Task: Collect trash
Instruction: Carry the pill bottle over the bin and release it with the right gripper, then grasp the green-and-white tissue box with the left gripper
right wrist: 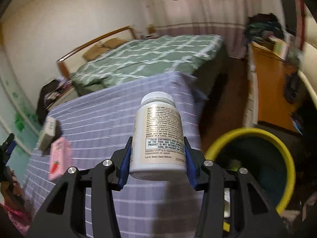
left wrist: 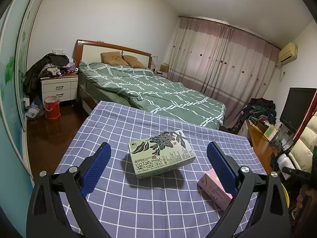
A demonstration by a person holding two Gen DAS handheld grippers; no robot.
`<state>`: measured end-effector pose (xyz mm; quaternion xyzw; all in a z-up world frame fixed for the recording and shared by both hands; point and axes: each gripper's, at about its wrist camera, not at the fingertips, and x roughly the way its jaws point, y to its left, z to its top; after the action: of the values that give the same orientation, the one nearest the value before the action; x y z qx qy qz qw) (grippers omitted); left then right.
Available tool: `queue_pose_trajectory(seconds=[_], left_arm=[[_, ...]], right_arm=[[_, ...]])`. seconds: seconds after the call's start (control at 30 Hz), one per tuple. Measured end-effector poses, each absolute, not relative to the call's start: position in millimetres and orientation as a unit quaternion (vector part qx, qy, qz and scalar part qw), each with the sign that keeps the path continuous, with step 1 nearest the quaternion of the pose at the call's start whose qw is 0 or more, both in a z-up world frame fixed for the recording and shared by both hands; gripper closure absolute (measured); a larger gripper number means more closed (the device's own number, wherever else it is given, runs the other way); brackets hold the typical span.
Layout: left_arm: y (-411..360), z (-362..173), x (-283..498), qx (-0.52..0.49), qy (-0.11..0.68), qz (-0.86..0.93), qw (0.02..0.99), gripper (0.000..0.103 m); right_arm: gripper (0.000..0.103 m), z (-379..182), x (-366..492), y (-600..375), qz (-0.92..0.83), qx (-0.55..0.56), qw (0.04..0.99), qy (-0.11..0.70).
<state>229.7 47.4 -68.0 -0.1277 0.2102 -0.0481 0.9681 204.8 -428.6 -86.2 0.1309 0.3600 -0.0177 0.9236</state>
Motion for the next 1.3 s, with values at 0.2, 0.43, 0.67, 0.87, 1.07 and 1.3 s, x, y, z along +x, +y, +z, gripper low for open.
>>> queue_pose_trajectory(seconds=[0.2, 0.43, 0.67, 0.87, 1.07, 1.3], left_arm=[[47.2, -69.6, 229.3, -0.122, 0.213, -0.048, 0.968, 0.007], [44.3, -71.9, 232.5, -0.113, 0.219, -0.047, 0.968, 0.007], [39.9, -73.1, 235.8, -0.105, 0.227, -0.051, 0.967, 0.007], [36.6, -80.6, 247.8, -0.096, 0.256, -0.064, 0.96, 0.007], [31.2, -98.2, 272.7, -0.098, 0.327, -0.115, 0.933, 0.007], [30.7, -132.7, 309.7, -0.115, 0.398, -0.131, 0.901, 0.007]], right_arm=[[0.058, -113.7, 189.2, -468.8, -0.071, 0.146, 0.909, 0.385], [0.056, -133.0, 183.8, -488.5, -0.112, 0.155, 0.899, 0.394], [0.048, -111.8, 182.4, -482.1, -0.112, 0.203, 0.912, 0.338], [0.036, -90.1, 196.8, -429.6, -0.069, 0.197, 0.943, 0.26], [0.032, -95.9, 203.9, -407.5, -0.065, 0.131, 0.949, 0.278], [0.032, -100.3, 205.5, -403.9, -0.054, 0.132, 0.948, 0.285]])
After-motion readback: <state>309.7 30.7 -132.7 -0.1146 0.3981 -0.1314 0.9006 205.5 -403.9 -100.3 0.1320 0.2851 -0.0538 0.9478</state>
